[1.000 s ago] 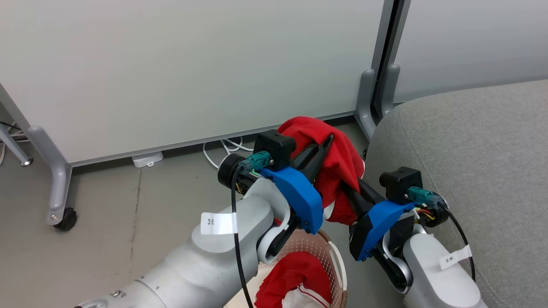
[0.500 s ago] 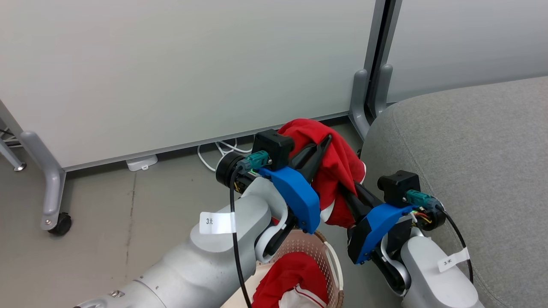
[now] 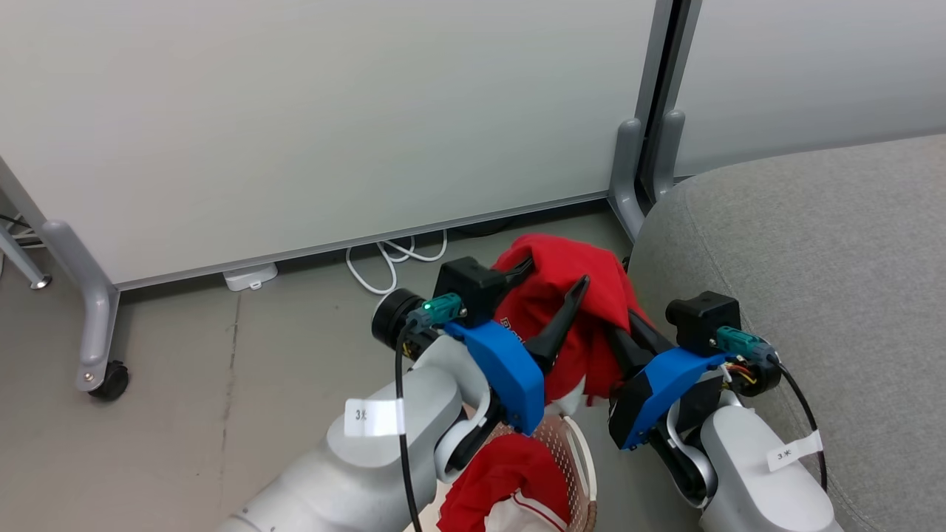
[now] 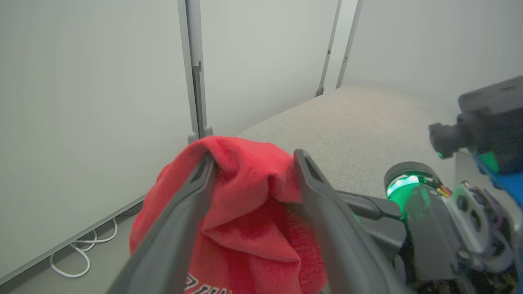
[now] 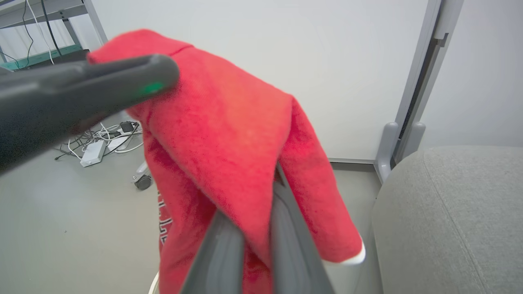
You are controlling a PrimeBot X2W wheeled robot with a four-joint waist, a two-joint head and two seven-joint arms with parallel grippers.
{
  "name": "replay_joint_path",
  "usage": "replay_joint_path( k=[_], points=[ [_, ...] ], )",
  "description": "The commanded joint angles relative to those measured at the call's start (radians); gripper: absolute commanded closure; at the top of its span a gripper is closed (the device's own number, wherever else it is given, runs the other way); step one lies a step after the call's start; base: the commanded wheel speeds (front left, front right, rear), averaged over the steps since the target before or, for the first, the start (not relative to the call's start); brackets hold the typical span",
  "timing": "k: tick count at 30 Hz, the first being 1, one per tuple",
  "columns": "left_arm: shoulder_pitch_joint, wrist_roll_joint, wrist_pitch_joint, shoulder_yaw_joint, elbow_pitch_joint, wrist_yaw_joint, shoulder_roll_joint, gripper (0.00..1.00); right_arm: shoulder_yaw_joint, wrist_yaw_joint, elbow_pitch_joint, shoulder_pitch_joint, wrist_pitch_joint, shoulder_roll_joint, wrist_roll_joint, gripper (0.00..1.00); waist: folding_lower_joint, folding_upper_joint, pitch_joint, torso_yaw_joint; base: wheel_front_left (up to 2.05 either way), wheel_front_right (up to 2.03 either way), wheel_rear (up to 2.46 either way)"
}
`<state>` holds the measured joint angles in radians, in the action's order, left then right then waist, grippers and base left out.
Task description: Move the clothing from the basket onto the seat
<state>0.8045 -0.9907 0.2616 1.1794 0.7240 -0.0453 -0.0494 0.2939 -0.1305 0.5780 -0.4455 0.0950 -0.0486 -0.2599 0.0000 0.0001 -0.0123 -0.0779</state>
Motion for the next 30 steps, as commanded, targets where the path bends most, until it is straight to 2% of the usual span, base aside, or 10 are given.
replay_joint_path(
  k=[1, 6, 15, 23, 30],
  points=[
    [-0.022, 0.023, 0.005, -0.025, -0.005, -0.006, -0.002, 0.0, -0.007, 0.0, -0.008, 0.014, 0.006, -0.003, 0.008, 1.0, 0.0, -0.0001, 0.002, 0.003, 0.0, 0.0, 0.0],
    [-0.129, 0.142, 0.005, -0.144, -0.068, -0.03, -0.032, 0.0, -0.032, 0.0, -0.036, 0.031, 0.004, -0.003, 0.019, 1.0, 0.0, -0.0001, 0.007, 0.014, 0.0, 0.0, 0.0],
    [-0.368, 0.387, 0.005, -0.386, -0.263, -0.064, -0.096, 0.0, -0.061, 0.0, -0.08, 0.067, -0.01, -0.003, 0.035, 1.0, 0.0, -0.0001, 0.012, 0.027, 0.0, 0.0, 0.0],
    [-0.551, 0.525, 0.005, -0.562, -0.358, -0.081, -0.091, 0.0, -0.083, 0.0, -0.113, 0.09, -0.022, -0.003, 0.037, 1.0, 0.0, -0.0001, 0.018, 0.035, 0.0, 0.0, 0.0],
    [-0.652, 0.59, 0.005, -0.684, -0.408, -0.087, -0.071, 0.0, -0.102, 0.0, -0.136, 0.104, -0.035, -0.003, 0.045, 1.0, 0.0, -0.0001, 0.02, 0.04, 0.0, 0.0, 0.0]
  ],
)
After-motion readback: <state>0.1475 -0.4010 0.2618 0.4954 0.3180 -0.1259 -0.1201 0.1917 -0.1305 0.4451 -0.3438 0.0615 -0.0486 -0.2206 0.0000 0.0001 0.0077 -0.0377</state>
